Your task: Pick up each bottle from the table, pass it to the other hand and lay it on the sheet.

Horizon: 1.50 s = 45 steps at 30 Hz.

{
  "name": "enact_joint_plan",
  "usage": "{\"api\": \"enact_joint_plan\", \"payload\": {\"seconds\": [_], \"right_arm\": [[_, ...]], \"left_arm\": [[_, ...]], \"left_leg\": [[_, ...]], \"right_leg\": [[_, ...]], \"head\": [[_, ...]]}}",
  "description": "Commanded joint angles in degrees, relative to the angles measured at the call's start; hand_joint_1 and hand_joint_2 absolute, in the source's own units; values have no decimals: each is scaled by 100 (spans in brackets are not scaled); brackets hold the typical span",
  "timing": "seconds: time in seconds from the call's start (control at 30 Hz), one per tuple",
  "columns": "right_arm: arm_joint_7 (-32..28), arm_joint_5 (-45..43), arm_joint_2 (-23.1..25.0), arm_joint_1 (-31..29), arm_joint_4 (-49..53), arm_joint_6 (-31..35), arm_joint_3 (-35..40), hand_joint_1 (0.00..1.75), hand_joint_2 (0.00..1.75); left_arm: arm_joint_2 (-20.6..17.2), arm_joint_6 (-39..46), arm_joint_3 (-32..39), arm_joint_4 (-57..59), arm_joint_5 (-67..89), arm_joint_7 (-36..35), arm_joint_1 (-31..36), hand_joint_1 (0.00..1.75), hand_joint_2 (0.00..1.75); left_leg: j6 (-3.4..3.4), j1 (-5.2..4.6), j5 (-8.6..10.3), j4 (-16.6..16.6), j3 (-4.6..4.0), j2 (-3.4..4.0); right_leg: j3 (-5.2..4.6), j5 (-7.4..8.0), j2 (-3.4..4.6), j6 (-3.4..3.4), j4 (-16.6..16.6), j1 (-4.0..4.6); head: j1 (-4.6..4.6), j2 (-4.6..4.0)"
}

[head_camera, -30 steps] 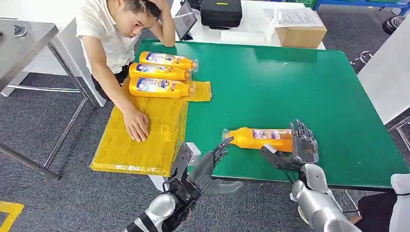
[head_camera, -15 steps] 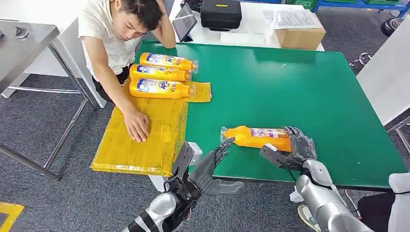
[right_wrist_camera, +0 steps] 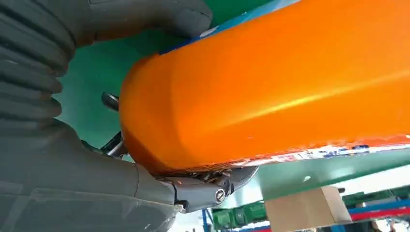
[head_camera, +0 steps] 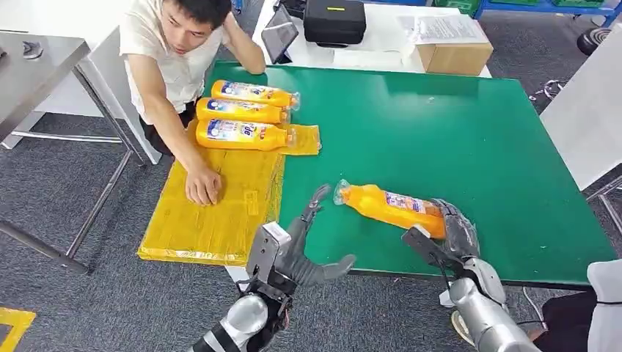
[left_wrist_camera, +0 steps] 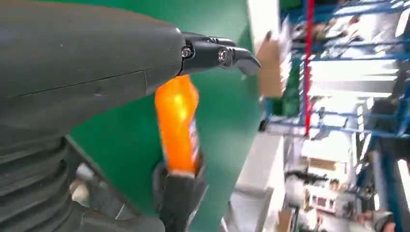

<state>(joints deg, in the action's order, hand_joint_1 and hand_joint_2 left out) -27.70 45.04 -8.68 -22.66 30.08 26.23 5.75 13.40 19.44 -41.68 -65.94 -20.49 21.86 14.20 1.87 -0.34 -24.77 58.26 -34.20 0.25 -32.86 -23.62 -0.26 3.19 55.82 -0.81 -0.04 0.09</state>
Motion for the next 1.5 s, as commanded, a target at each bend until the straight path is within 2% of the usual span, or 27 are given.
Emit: {"api": "enact_joint_plan", "payload": {"seconds": [0.03,0.13,0.2,0.3,0.4,0.6,0.73,0.97,1.1,1.17,1.27,1.4,1.5], "right_arm": [[-108,-1751,855,1260,2399,-120,-870,175,175],[-73,-2309,1063,1734,3475,-9,-969,175,175],[-92,-2472,1138,1893,3872,28,-1005,175,175],[-90,-2647,1198,2014,4314,-143,-736,175,175],[-91,-2660,1191,1939,4293,-405,-357,175,175],[-106,-2413,1186,1784,4281,-604,679,175,175],[172,-2119,1265,1484,3844,-644,1438,175,175],[159,-2083,1320,1363,3502,-585,1732,175,175],[-15,-1729,1419,1364,3398,-409,2281,175,175],[-3,-1708,1448,1379,3390,-367,2315,175,175],[-3,-1708,1434,1376,3389,-368,2313,175,175],[-408,-1691,1369,1470,3616,-162,2807,175,175],[-504,-1855,1396,1483,3602,-153,2895,175,175]], "left_arm": [[-398,139,433,-552,271,338,-847,0,175],[-428,66,838,-748,-76,454,-1322,0,175],[-519,-7,857,-1009,-157,557,-1477,0,175],[-641,-414,890,-1380,-708,216,-1641,0,175],[-655,-871,856,-1224,-1193,-138,-1579,0,175],[-557,-1153,717,-688,-1181,-237,-1253,0,175],[-398,-1319,693,-582,-1162,-280,-918,0,175],[-359,-1242,673,-642,-1020,-237,-806,0,175],[-232,-919,795,-573,-1010,-172,-613,0,175],[-222,-905,800,-575,-1014,-172,-587,0,175],[-221,-904,799,-575,-1015,-173,-587,0,175],[-146,-657,844,-700,-1295,-66,-489,0,175],[-130,-573,822,-714,-1374,-61,-428,0,175]], "left_leg": [[-17,9,-3,-12,6,1],[-19,8,-10,-19,9,15],[-13,5,-8,-8,-17,1],[-13,4,-6,-5,-54,-3],[-14,8,-9,-4,-67,-1],[-14,5,-3,-6,-82,-3],[-14,5,0,-4,-87,-6],[-14,8,-1,-8,-76,-8],[-18,10,-6,-8,-66,-7],[-12,7,2,-5,-91,-15],[-16,8,1,-9,-81,-18],[-13,5,1,-6,-91,-18],[-12,6,2,-6,-94,-16]], "right_leg": [[5,-4,7,-17,-8,9],[7,-5,28,-19,-9,8],[-14,-10,13,-13,3,4],[-50,-11,7,-12,11,2],[-59,-11,11,-13,9,6],[-75,-6,7,-14,6,2],[-80,-4,4,-13,7,4],[-69,-7,1,-12,4,5],[-59,-11,4,-17,4,6],[-80,-6,-5,-11,7,4],[-72,-9,-8,-14,4,5],[-81,-9,-9,-11,8,2],[-86,-7,-7,-10,8,3]], "head": [[2,0],[0,0],[0,0],[-4,0],[0,0],[2,0],[0,0],[-2,0],[0,0],[2,0],[0,0],[2,0],[2,0]]}}
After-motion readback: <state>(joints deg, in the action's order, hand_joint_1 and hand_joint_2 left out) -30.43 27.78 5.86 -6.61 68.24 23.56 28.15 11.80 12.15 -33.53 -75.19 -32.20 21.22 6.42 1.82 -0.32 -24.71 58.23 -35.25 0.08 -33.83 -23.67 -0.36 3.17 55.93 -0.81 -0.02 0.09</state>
